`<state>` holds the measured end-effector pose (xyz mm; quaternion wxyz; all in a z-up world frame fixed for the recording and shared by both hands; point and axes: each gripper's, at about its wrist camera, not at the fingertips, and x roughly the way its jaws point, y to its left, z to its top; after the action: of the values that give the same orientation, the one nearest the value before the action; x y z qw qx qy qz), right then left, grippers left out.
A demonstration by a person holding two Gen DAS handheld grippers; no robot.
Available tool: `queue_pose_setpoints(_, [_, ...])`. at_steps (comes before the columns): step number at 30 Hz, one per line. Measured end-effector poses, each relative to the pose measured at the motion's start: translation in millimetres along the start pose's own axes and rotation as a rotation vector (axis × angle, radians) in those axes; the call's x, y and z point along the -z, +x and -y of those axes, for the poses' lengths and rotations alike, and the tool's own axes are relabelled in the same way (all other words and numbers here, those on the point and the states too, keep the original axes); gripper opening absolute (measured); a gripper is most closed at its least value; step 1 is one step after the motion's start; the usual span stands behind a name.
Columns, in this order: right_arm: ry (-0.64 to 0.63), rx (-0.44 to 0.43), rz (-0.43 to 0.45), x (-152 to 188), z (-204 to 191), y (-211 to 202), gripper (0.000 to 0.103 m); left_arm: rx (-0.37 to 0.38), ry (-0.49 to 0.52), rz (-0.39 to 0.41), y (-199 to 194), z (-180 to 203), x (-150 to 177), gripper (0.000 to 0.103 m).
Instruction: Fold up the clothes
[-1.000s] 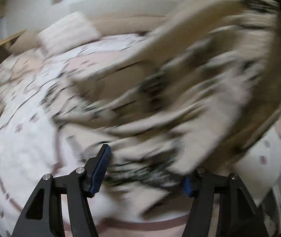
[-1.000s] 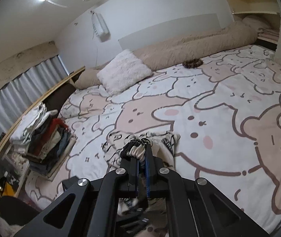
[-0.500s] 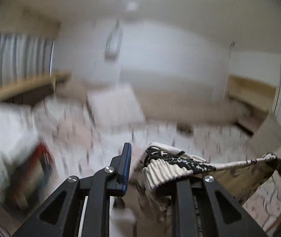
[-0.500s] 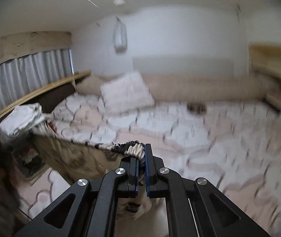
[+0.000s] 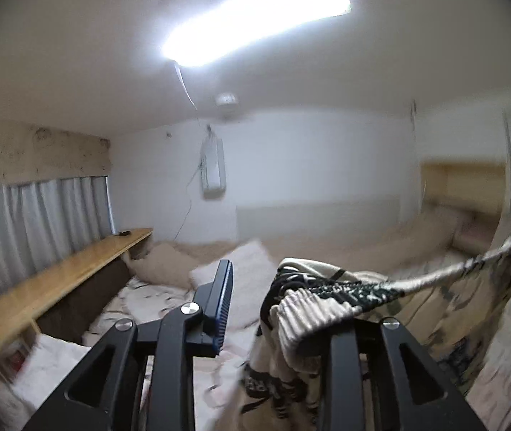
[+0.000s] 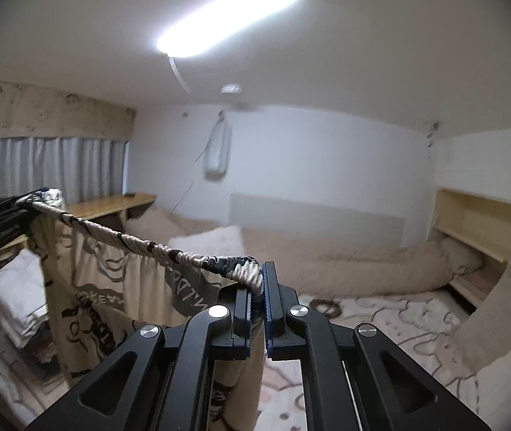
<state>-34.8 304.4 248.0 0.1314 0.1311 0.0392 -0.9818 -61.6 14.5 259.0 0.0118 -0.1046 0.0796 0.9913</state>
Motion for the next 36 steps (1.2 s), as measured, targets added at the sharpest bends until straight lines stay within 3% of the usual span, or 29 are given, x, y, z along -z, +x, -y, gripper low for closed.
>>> queue_pose_setpoints(2, [0.068,-0.046,-0.084,8,11,20,0.005,-0.012,0.065,-0.077,24,9,15,0.038])
queue_pose_setpoints(5, [0.095,-0.018,-0.136,27,19,58,0.005,-0.053,0.135,-0.128,65,20,41,0.039])
queue_pose_setpoints(9, [0.127,0.052,-0.172,37,23,119,0.005,-0.116,0.152,-0.119,116,31,37,0.039])
queue_pose_setpoints(12, [0.192,0.079,-0.121,26,39,141,0.005,-0.122,0.135,-0.054,128,29,11,0.039])
queue_pose_setpoints(14, [0.225,0.065,-0.056,21,45,129,0.005,-0.113,0.178,-0.006,117,33,-1,0.039])
queue_pose_setpoints(16, [0.243,0.055,-0.005,23,50,113,0.005,-0.093,0.233,-0.014,102,43,7,0.039])
queue_pose_setpoints(19, [0.264,0.033,-0.033,68,51,87,0.005,-0.033,0.286,-0.096,82,56,64,0.039])
queue_pose_setpoints(21, [0.294,0.039,-0.111,126,48,75,0.005,0.013,0.272,-0.166,68,62,116,0.039])
queue_pose_setpoints(24, [0.325,0.064,-0.245,219,40,61,0.005,0.063,0.168,-0.367,59,75,220,0.039])
queue_pose_setpoints(26, [0.314,0.118,-0.394,293,27,60,0.005,0.082,0.101,-0.548,58,91,309,0.039])
queue_pose_setpoints(29, [0.348,0.158,-0.660,398,18,64,0.005,0.089,0.080,-0.741,55,119,405,0.039])
queue_pose_setpoints(30, [0.356,0.172,-0.726,426,17,63,0.005,0.093,0.100,-0.770,53,127,422,0.038])
queue_pose_setpoints(32, [0.302,0.206,-0.729,449,13,56,0.005,0.103,0.177,-0.792,48,149,447,0.038])
queue_pose_setpoints(34, [0.250,0.240,-0.699,461,9,49,0.008,0.082,0.242,-0.737,42,159,449,0.038])
queue_pose_setpoints(35, [0.230,0.258,-0.669,460,7,46,0.013,0.074,0.267,-0.714,40,163,449,0.038])
queue_pose_setpoints(36, [0.193,0.289,-0.644,461,5,44,0.029,0.073,0.267,-0.707,41,161,449,0.038])
